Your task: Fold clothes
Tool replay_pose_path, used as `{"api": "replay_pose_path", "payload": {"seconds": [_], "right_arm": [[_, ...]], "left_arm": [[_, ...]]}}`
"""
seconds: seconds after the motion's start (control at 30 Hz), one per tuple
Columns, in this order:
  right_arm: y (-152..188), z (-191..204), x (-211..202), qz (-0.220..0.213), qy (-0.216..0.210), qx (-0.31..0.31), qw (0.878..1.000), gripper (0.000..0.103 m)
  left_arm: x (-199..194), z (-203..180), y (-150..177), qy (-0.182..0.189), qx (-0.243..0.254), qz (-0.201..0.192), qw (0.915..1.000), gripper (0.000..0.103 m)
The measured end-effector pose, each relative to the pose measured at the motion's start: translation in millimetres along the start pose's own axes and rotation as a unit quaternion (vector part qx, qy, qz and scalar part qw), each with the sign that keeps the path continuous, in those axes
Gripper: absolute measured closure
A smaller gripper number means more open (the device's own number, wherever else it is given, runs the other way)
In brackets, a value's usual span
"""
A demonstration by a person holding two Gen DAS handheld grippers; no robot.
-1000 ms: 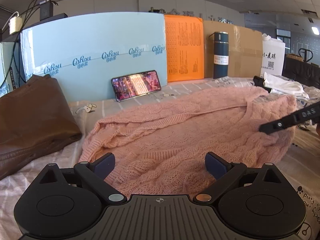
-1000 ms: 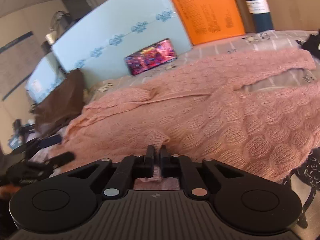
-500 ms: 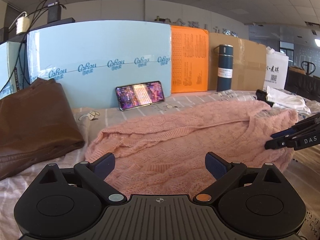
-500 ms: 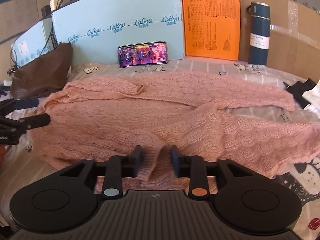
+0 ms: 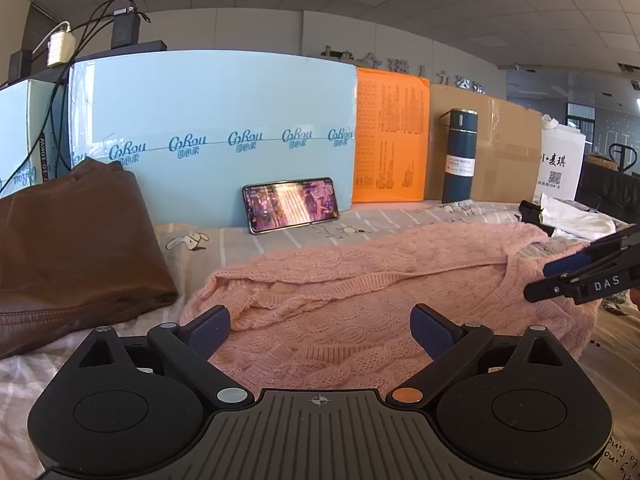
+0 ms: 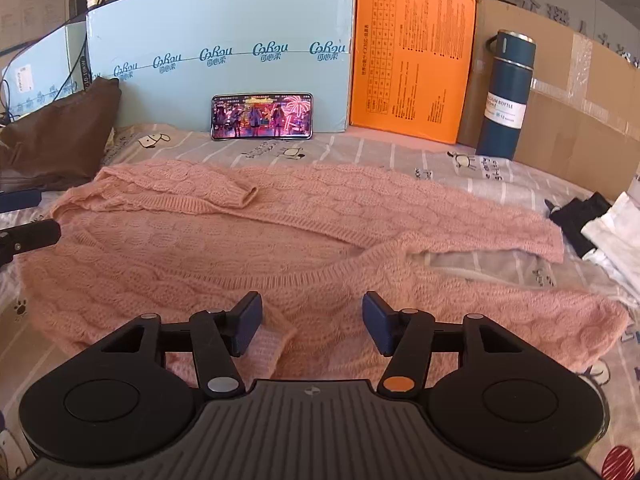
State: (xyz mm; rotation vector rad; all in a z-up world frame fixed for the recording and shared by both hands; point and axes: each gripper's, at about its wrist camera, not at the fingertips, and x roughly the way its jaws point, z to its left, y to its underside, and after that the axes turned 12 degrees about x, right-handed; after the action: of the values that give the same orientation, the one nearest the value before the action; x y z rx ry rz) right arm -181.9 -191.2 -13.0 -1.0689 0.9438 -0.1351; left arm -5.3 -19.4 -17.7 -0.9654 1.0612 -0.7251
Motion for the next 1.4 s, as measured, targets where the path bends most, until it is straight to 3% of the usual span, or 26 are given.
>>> {"api": "replay_pose_path", "payload": {"seconds": [0.2,0.33,0.47,0.5,0.57,0.7,0.73,0.83,0.9,0.97,1.1,1.23,1.33,1.4], "right_arm": [[-39,8,30,-0.025,-0.044,0.038,0.998,0.048],[-69,8,77,0.018,-0.093,0.110,0.989,0.059],[-83,20,114,0.053,-0.109,0.131,0.984,0.061],[-83,24,121,0.060,-0.105,0.129,0.984,0.064],[-80,30,130,0.075,-0.106,0.110,0.985,0.087],[-75,37,119,0.060,-0.095,0.051,0.992,0.087],[-75,35,111,0.052,-0.097,0.047,0.993,0.082],[-73,20,76,0.014,-0.116,0.031,0.993,0.040],[-66,8,48,-0.021,-0.114,-0.006,0.993,0.037],[-54,-7,19,-0.051,-0.077,-0.051,0.994,0.032],[-27,-51,-30,-0.072,-0.073,-0.106,0.989,0.017],[2,-89,-68,-0.035,-0.056,-0.148,0.987,0.015],[20,-105,-84,0.008,-0.032,-0.163,0.986,0.015],[31,-109,-87,0.029,-0.009,-0.177,0.984,0.015]], "left_arm": [[3,4,-1,-0.014,-0.011,-0.002,0.9998,0.004],[2,7,0,-0.022,-0.019,-0.003,0.9996,0.004],[2,9,1,-0.025,-0.023,-0.002,0.9994,0.004],[2,10,1,-0.025,-0.023,-0.002,0.9994,0.004],[0,9,1,-0.021,-0.014,-0.006,0.9997,0.004],[-5,7,0,-0.012,0.006,-0.017,0.9998,0.004],[-6,7,0,-0.010,0.010,-0.019,0.9997,0.004],[-15,-6,2,0.031,0.071,-0.023,0.9967,0.004],[-20,-15,3,0.060,0.114,-0.025,0.9914,0.004],[-26,-24,5,0.088,0.156,-0.027,0.9835,0.004],[-33,-42,8,0.142,0.227,-0.015,0.9632,0.004],[-35,-60,14,0.183,0.283,0.012,0.9413,0.004],[-28,-71,18,0.171,0.313,0.038,0.9336,0.004],[-22,-73,16,0.148,0.317,0.043,0.9360,0.004]]}}
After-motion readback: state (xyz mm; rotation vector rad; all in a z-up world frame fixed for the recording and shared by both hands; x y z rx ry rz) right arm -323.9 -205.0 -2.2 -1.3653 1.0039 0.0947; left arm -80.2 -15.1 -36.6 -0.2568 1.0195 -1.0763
